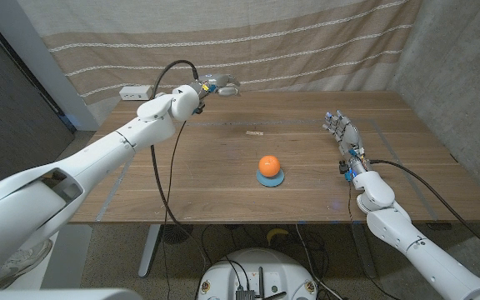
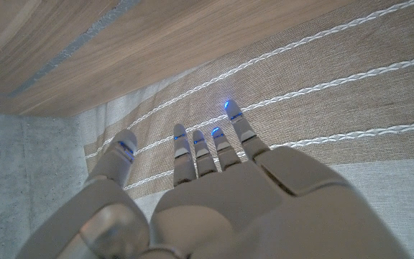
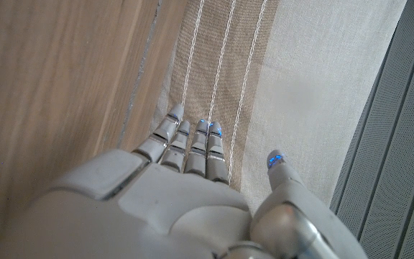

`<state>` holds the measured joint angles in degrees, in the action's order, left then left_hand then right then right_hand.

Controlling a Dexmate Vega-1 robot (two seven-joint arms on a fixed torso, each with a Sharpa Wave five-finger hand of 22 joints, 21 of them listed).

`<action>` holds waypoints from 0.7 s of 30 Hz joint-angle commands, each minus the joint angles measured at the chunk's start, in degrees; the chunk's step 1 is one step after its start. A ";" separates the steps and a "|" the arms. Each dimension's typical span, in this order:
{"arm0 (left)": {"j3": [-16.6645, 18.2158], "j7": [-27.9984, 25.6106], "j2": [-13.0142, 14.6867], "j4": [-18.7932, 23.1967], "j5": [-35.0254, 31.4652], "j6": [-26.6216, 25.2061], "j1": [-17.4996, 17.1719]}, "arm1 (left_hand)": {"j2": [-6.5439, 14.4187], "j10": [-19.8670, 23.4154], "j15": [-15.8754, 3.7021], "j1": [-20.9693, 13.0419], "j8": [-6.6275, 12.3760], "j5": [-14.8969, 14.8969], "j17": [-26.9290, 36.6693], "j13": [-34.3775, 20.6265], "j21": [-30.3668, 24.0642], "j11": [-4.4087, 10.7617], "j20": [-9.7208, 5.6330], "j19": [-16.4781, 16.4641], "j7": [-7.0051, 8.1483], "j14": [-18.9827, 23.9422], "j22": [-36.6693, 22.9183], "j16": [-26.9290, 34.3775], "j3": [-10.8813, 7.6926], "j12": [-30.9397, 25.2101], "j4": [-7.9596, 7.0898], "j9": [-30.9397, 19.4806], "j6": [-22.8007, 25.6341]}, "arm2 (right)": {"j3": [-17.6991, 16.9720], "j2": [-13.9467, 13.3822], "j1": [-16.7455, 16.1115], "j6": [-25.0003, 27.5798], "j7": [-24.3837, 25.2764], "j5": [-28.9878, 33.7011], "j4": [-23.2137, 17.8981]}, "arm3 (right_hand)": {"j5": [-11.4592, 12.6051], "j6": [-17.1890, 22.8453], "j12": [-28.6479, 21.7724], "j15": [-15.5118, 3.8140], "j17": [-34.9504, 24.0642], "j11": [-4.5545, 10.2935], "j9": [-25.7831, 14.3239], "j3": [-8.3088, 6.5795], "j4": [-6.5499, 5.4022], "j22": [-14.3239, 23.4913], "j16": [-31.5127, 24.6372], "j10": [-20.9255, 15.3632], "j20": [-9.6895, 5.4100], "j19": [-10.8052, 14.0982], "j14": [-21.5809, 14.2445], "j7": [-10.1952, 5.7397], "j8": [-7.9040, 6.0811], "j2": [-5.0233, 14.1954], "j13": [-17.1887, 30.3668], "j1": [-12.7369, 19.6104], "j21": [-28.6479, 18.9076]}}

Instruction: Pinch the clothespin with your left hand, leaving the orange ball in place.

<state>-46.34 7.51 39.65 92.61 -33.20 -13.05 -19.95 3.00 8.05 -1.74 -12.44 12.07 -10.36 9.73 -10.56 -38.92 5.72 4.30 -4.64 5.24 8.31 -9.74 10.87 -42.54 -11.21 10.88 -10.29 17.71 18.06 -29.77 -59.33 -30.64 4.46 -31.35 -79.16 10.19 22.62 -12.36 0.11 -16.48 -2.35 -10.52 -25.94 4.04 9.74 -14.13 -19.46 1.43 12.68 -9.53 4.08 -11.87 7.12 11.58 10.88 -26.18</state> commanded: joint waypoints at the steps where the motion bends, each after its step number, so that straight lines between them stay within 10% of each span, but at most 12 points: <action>1: -3.61 4.59 -1.16 1.54 -10.68 -4.62 2.03 | -0.09 -0.69 0.01 -2.03 0.20 0.24 0.17 -0.08 0.39 0.02 -0.13 -0.63 0.44 0.04 -0.21 -0.10 -0.30 0.17 0.51 -0.09 0.69 | -0.18 0.02 -0.28 0.38 0.26 -0.27 -0.11 | 0.43 0.97 -0.16 0.09 -0.04 -0.06 -0.28 -0.21 0.32 0.14 -0.01 -0.49 0.23 0.58 -0.41 0.12 -0.43 0.40 0.26 0.79 0.24; 21: -7.56 13.36 -3.70 1.71 -23.13 -7.30 4.36 | -4.48 0.06 -0.94 -14.54 2.85 0.26 0.17 -0.07 2.90 2.17 -2.56 -3.45 1.79 0.14 -0.15 -0.18 -1.77 -0.18 0.68 -0.20 9.08 | -0.43 -0.05 -0.94 0.17 0.33 -0.54 -0.27 | 0.50 2.11 -0.39 0.25 0.13 -0.48 -0.35 -0.22 0.80 0.18 -0.15 -1.44 0.45 1.10 -0.77 0.59 -0.63 0.60 0.35 0.93 0.59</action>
<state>-52.27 17.35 37.15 94.33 -50.20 -19.36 -16.45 -1.16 8.07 -1.74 -25.78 14.51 -10.36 9.73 -10.56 -36.22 7.59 1.91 -7.44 6.98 8.30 -9.73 10.87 -43.81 -11.24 11.62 -10.28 26.05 17.84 -29.67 -59.72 -30.41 4.66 -31.76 -79.13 10.41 24.16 -12.36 0.32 -16.21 -2.66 -10.79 -25.86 4.44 9.74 -14.13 -20.59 2.06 13.30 -9.74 4.39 -12.09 7.71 11.58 11.48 -25.63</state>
